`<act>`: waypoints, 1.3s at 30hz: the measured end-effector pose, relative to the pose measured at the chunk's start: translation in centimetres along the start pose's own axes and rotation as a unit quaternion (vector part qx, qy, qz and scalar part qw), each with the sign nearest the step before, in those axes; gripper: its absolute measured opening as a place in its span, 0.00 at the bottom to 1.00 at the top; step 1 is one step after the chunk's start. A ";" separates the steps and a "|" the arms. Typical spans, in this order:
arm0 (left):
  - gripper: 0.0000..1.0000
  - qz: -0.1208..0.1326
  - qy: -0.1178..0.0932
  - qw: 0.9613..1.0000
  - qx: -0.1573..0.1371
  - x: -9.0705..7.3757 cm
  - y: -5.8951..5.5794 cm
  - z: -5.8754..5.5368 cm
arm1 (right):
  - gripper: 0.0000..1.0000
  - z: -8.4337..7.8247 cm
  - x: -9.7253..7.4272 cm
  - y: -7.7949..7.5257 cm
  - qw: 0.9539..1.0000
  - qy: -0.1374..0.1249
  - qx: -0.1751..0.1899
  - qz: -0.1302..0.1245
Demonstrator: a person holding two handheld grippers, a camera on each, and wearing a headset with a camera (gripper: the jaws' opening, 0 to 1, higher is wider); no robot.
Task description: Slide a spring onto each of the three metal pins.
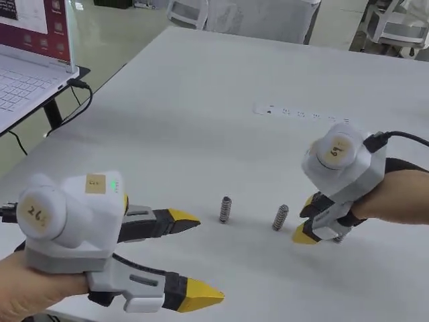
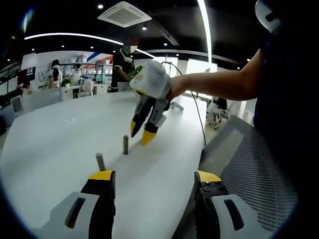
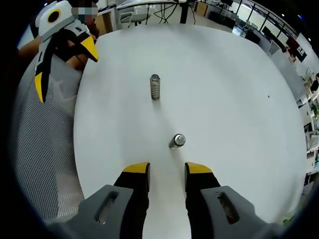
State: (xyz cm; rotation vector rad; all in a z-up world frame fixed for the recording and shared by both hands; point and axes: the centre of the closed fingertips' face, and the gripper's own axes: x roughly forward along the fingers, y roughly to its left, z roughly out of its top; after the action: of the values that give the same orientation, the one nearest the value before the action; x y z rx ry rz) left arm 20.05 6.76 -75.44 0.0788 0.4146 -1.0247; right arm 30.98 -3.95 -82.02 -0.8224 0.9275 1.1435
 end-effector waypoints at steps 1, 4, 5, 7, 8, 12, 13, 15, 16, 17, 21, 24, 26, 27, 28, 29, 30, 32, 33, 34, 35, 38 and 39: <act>0.59 0.000 0.000 1.000 0.000 0.0 0.0 0.0 | 0.26 0.1 -0.2 0.2 1.000 -0.007 0.005 -0.002; 0.59 0.001 0.001 1.000 -0.001 0.0 0.1 -0.1 | 0.26 0.3 -0.7 0.7 0.999 -0.031 0.021 -0.004; 0.59 0.001 0.001 1.000 -0.002 0.0 0.1 -0.1 | 0.26 0.5 -1.0 0.9 0.999 -0.044 0.027 -0.006; 0.59 0.002 0.000 1.000 -0.002 0.0 0.2 -0.1 | 0.27 0.6 -1.3 1.3 0.998 -0.056 0.035 -0.009; 0.59 0.002 0.000 1.000 -0.002 0.0 0.2 -0.1 | 0.27 0.6 -1.4 1.5 0.997 -0.061 0.036 -0.008; 0.59 0.003 0.000 1.000 -0.003 -0.1 0.4 -0.1 | 0.27 0.3 -2.2 2.3 0.995 -0.081 0.049 -0.015; 0.59 0.003 0.001 1.000 -0.004 -0.1 0.4 -0.1 | 0.27 0.3 -2.4 2.3 0.995 -0.086 0.051 -0.018; 0.59 0.004 0.000 1.000 -0.005 0.0 0.5 -0.1 | 0.28 0.5 -3.0 2.6 0.993 -0.102 0.062 -0.020; 0.59 0.004 0.000 1.000 -0.005 0.0 0.5 -0.1 | 0.28 0.6 -3.2 2.7 0.991 -0.111 0.066 -0.022; 0.59 0.004 -0.001 1.000 -0.005 0.0 0.5 -0.1 | 0.28 0.7 -3.5 2.7 0.990 -0.119 0.071 -0.025; 0.59 0.004 -0.001 1.000 -0.006 -0.1 0.6 -0.1 | 0.28 0.6 -4.6 3.1 0.986 -0.143 0.084 -0.035; 0.59 0.005 -0.001 1.000 -0.007 -0.1 0.6 -0.2 | 0.28 0.4 -5.1 3.5 0.983 -0.155 0.090 -0.042; 0.59 0.006 -0.002 1.000 -0.007 -0.2 0.6 -0.1 | 0.28 0.2 -5.6 3.8 0.980 -0.165 0.095 -0.048; 0.59 0.007 -0.002 1.000 -0.007 -0.2 0.6 -0.1 | 0.29 0.1 -5.7 4.0 0.980 -0.169 0.099 -0.049; 0.59 0.007 -0.003 1.000 -0.008 -0.2 0.7 -0.1 | 0.29 0.0 -5.8 4.1 0.978 -0.172 0.103 -0.050; 0.59 0.008 -0.004 1.000 -0.008 -0.3 0.7 -0.1 | 0.29 -0.3 -6.0 4.2 0.977 -0.177 0.106 -0.052; 0.59 0.008 -0.004 1.000 -0.008 -0.3 0.7 -0.1 | 0.29 -0.5 -6.3 4.3 0.976 -0.182 0.108 -0.057; 0.59 0.008 -0.004 1.000 -0.008 -0.3 0.6 -0.1 | 0.29 -0.9 -6.7 4.5 0.973 -0.192 0.113 -0.061; 0.59 0.008 -0.003 1.000 -0.009 -0.3 0.6 -0.1 | 0.29 -1.0 -6.8 4.5 0.971 -0.197 0.118 -0.064; 0.59 0.007 -0.003 1.000 -0.008 -0.2 0.5 -0.1 | 0.30 -1.2 -6.9 4.5 0.970 -0.199 0.123 -0.065; 0.59 0.005 -0.003 1.000 -0.009 -0.2 0.4 -0.1 | 0.30 -1.5 -7.2 4.6 0.968 -0.204 0.127 -0.068; 0.59 0.004 -0.002 1.000 -0.009 -0.2 0.2 -0.2 | 0.30 -2.0 -7.6 4.7 0.963 -0.221 0.136 -0.072; 0.59 0.003 -0.002 1.000 -0.009 -0.1 0.1 -0.2 | 0.31 -2.3 -7.7 4.8 0.962 -0.223 0.139 -0.073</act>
State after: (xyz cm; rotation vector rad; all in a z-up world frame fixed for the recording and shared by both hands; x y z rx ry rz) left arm 20.05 6.98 -75.56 0.0616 0.4206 -1.0151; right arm 24.76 -7.82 -76.16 -0.3736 0.6195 0.9864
